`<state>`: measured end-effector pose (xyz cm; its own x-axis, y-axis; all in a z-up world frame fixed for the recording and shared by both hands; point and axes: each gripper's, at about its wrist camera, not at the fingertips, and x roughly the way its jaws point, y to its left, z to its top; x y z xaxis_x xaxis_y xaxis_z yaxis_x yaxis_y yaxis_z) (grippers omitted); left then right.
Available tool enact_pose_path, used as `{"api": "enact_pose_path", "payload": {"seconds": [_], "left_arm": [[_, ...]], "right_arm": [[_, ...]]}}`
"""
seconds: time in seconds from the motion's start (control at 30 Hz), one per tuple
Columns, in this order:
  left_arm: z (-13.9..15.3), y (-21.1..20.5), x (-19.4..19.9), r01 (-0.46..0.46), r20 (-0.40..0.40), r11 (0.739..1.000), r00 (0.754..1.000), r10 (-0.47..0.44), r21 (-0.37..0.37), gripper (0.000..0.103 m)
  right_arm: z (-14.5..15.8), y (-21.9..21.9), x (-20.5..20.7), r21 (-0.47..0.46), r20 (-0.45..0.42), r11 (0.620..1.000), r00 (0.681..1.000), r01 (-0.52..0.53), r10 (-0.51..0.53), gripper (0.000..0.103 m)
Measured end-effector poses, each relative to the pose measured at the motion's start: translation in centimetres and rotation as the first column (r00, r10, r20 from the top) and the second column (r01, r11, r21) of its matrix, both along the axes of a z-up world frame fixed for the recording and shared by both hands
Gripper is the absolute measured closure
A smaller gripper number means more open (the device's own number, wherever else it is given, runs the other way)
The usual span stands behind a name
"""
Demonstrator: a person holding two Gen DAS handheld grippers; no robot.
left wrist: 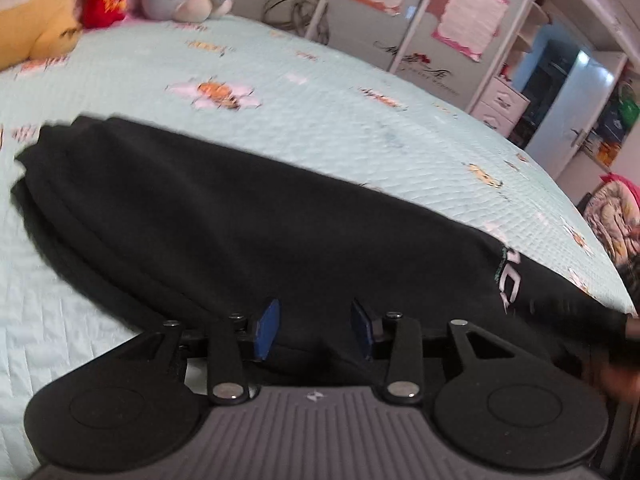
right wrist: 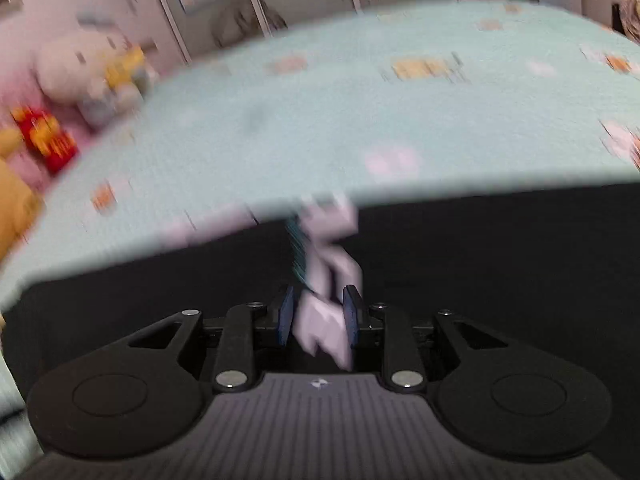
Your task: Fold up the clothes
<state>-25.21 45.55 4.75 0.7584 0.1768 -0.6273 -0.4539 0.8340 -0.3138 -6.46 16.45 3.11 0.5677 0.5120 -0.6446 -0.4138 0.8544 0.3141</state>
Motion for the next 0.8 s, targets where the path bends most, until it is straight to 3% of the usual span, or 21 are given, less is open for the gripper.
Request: {"api": "enact_pose_path", "payload": {"seconds": [0.1,0.2,0.27,0.4,0.43,0.47,0.53,0.57,0.6,0.7,0.73,0.8], "left_arm": [[0.6,-0.3,0.3,0.015,-0.005,0.999,1.000,-0.015,0.029,0.057],[1.0,-0.8,0.6,0.022,-0.004,0.999,1.000,-0.022,0.034,0.057],[1.2,-1.6,0.8,0.032,-0.004,0.999,0.999,-0.032,0.040,0.056],[1.1,-3.7,2.0,0.067,-0.029,0.996,0.997,-0.065,0.066,0.054],[1.0,-4.1,2.2,0.070,-0.037,0.995,0.997,-0.067,0.073,0.054],[1.0,-4.4,2.3,0.071,-0.042,0.995,0.997,-0.068,0.077,0.054],[0.9,-4.6,2.3,0.072,-0.043,0.994,0.997,-0.069,0.083,0.054],[0.9,-4.7,2.3,0.073,-0.043,0.993,0.997,-0.070,0.088,0.053],[0.9,-4.8,2.4,0.075,-0.044,0.993,0.996,-0.071,0.093,0.053],[0.6,-5.1,3.0,0.084,-0.064,0.991,0.995,-0.078,0.105,0.052],[0.6,-5.2,3.0,0.084,-0.069,0.990,0.995,-0.076,0.109,0.052],[0.6,-5.3,3.0,0.081,-0.079,0.990,0.994,-0.072,0.118,0.052]], "right_arm": [[0.3,-3.3,-1.0,0.051,0.007,0.998,0.999,0.037,-0.037,0.075],[1.3,-10.5,-2.7,0.142,0.065,0.975,0.981,0.173,-0.183,0.073],[1.8,-14.3,-2.6,0.153,0.093,0.953,0.956,0.261,-0.277,0.072],[1.6,-19.9,2.1,0.149,0.069,0.918,0.922,0.368,-0.381,0.070],[1.1,-21.3,3.6,0.127,0.064,0.902,0.904,0.413,-0.423,0.074],[0.5,-22.8,4.7,0.136,0.020,0.877,0.884,0.460,-0.467,0.099],[-0.1,-25.0,5.5,0.193,-0.058,0.832,0.852,0.521,-0.520,0.103],[0.1,-25.5,5.1,0.238,-0.068,0.817,0.848,0.526,-0.526,0.097],[0.8,-25.0,4.4,0.242,-0.032,0.825,0.854,0.510,-0.519,0.088],[1.6,-22.8,4.1,0.258,0.021,0.880,0.908,0.400,-0.419,0.066],[1.9,-22.0,4.0,0.263,0.036,0.895,0.923,0.360,-0.382,0.065],[1.0,-22.9,6.0,0.233,-0.013,0.885,0.912,0.402,-0.410,0.067]]}}
